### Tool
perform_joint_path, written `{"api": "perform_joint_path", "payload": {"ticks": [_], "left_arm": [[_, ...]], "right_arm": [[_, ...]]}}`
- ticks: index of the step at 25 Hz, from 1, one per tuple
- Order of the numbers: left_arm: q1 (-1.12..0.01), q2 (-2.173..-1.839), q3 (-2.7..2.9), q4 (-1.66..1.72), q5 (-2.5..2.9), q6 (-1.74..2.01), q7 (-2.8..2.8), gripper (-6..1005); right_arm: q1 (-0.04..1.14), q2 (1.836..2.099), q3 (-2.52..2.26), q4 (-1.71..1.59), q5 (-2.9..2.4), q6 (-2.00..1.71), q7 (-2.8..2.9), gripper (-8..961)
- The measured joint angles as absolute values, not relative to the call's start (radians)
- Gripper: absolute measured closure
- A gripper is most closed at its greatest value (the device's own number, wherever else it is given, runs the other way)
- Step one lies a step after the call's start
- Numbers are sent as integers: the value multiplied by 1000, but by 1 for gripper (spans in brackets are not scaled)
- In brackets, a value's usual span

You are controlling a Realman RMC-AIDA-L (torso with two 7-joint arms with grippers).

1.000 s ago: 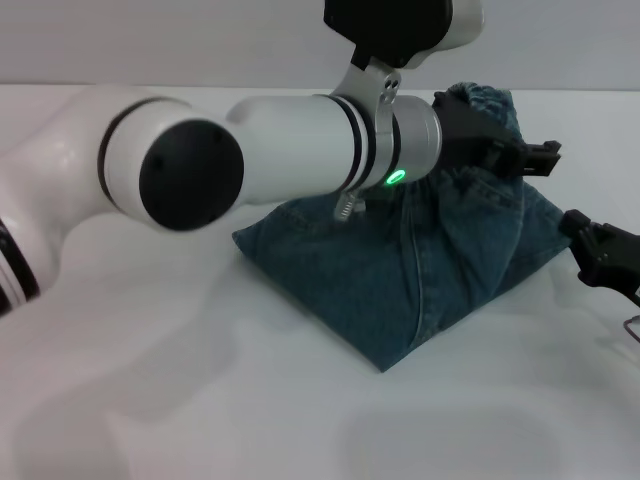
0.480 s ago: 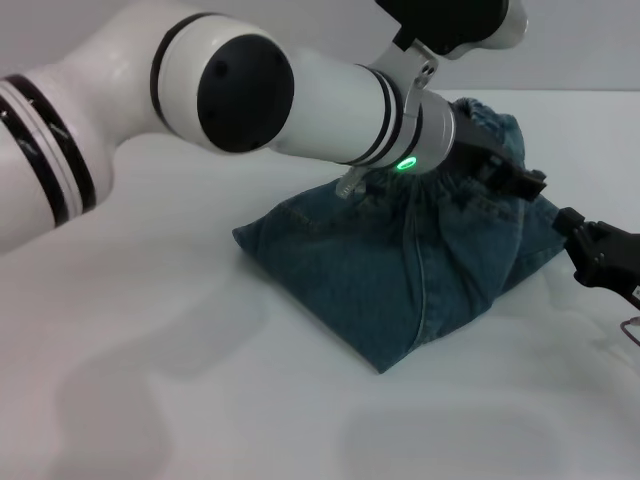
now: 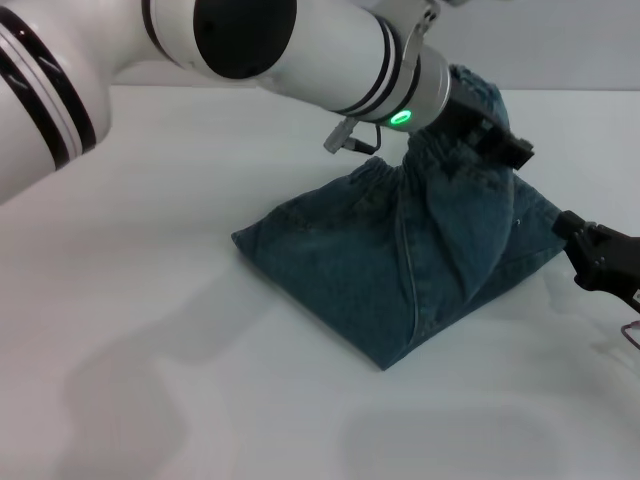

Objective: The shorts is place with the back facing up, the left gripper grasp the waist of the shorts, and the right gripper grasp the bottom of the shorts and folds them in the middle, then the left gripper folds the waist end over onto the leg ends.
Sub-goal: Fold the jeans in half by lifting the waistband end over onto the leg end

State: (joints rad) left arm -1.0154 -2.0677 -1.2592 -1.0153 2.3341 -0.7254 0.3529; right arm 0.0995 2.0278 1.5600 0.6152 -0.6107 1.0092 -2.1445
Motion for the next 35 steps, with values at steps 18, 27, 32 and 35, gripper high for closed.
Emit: {"api": "perform_joint_path", "payload": {"ticks": [18,27,32,35], "left_arm": [[-980,-2068,-1280,-1180,2590,-866,155,139],[-960,-2066,-1354,-1208,2476,-950,157,139],[-947,-2069,-1301,-1213,2418,-868,186,139],[-946,-2069,-1291,-1213,2411,-850,188,139]], "right_arm": [[103,2028,1560,607,-611,1026,-2144,953],[100,2028,1562,602,-610,1037,-2144,953],[107,2030,1560,602,-628,1088,-2134,953],[116,2046,1559,611,-686,1125,-2125,953]]}}
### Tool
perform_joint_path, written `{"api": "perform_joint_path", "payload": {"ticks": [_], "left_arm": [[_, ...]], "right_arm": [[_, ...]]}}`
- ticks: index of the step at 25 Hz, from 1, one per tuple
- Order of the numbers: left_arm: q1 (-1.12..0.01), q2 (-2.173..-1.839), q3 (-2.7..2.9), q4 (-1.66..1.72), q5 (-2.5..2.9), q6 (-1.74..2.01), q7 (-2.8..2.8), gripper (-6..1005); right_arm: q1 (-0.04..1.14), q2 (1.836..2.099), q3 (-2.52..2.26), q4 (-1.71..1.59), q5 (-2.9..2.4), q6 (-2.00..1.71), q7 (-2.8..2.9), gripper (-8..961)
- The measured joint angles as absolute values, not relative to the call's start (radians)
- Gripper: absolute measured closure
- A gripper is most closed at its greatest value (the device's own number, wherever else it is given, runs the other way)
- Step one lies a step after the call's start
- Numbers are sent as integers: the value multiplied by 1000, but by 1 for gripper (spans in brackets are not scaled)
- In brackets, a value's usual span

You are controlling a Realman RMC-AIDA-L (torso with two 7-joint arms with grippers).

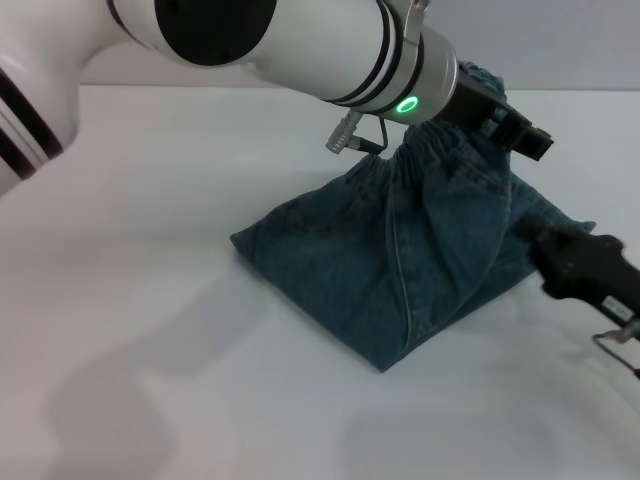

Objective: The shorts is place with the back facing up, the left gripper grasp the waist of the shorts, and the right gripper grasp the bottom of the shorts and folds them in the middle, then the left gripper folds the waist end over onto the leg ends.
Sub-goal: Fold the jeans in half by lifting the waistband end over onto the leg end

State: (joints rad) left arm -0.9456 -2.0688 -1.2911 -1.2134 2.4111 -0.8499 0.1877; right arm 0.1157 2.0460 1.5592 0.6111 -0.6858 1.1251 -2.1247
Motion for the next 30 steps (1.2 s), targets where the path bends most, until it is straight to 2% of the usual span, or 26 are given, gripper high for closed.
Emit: {"api": "perform_joint_path", "payload": {"ticks": [5,15,30], "left_arm": [[-942,-2070,-1288,-1211,2409,-840,197,140],[-905,-2070,-1269,-1268,2409,-836,198,140],[-841,-2064,-1296,-1359,2418,-838,239,139]], "right_arm": [[171,2068,1559,623,-807,1130,-2128,954],[285,2074,1519,554,-810,1111,-2127,954],[272,2071,1569,535,-805,1078,-2131,953]]}}
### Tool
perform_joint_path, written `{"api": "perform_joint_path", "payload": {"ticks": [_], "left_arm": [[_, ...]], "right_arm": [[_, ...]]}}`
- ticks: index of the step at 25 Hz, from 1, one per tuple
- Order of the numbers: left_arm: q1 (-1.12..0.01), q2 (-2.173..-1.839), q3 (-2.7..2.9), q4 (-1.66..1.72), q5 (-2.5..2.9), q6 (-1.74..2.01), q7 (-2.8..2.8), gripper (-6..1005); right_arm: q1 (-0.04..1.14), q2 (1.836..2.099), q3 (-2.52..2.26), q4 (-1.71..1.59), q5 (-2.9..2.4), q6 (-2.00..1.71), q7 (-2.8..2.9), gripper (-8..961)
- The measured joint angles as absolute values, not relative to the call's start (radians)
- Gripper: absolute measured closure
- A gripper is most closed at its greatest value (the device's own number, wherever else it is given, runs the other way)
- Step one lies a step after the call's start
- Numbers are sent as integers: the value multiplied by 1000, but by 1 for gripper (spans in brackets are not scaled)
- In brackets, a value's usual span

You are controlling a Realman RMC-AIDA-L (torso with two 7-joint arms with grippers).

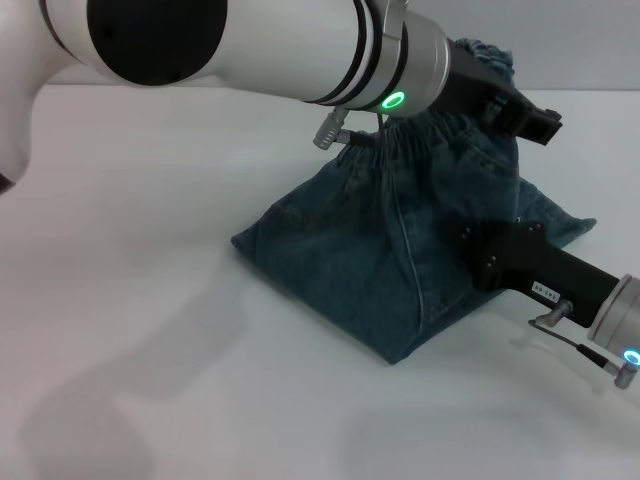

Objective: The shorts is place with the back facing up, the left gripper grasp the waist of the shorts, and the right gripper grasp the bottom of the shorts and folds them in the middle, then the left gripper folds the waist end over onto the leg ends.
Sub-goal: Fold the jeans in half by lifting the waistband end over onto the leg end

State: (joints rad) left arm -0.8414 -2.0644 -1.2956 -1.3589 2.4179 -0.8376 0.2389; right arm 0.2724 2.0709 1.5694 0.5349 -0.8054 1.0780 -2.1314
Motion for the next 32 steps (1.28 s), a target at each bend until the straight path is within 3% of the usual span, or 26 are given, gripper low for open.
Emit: {"api": "perform_joint_path", "payload": {"ticks": [21,32], "left_arm": [[-820,-2066,-1290,-1428,2444,-855,237,139],[-811,-2070,-1227,-1395,2438,-797,231,140]], "right_arm": [[209,2066,1667,508,-810,1098,-2161,954],[348,2074,1549,505,-814,1117,-2123,953]]}}
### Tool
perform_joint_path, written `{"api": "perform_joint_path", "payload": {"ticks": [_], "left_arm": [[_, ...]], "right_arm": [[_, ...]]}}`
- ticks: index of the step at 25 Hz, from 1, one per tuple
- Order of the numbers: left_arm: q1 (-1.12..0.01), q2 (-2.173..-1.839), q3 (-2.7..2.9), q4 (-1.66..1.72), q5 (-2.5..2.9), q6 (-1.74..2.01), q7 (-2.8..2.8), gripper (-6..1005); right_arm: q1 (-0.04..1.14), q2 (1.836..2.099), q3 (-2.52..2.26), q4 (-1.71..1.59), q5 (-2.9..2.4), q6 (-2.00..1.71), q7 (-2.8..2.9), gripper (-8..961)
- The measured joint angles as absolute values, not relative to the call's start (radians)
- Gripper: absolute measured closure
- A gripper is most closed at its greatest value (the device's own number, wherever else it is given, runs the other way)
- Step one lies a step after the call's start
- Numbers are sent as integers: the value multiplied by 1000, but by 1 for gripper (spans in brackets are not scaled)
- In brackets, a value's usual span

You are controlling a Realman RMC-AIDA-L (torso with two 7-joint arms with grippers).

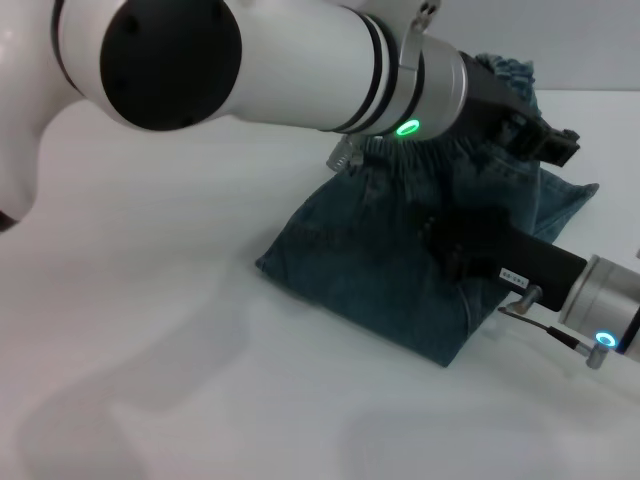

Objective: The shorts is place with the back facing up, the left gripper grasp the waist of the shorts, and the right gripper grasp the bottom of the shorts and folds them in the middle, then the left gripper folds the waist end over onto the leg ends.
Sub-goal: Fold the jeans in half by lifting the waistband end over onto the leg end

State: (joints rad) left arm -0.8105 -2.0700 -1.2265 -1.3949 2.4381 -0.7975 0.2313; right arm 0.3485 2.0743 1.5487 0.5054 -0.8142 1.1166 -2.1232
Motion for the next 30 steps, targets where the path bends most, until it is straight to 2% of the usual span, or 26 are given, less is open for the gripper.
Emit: {"api": "perform_joint_path", "payload": {"ticks": [7,18,30], "left_arm": [[-796,-2070,-1201,-1416,2436,-795,229,139],[-718,-2063,-1221,-1510,2457,-807,237,139],[-683,-2063,-1229,-1564,2475,-849,238,140]], "right_arm": [[353,2070,1558,507,-814,1117,-2121,954],[260,2057,1636,510,-815,1117,-2131,953],[232,2064,1672,500,-815,1088,-2179,953]]}}
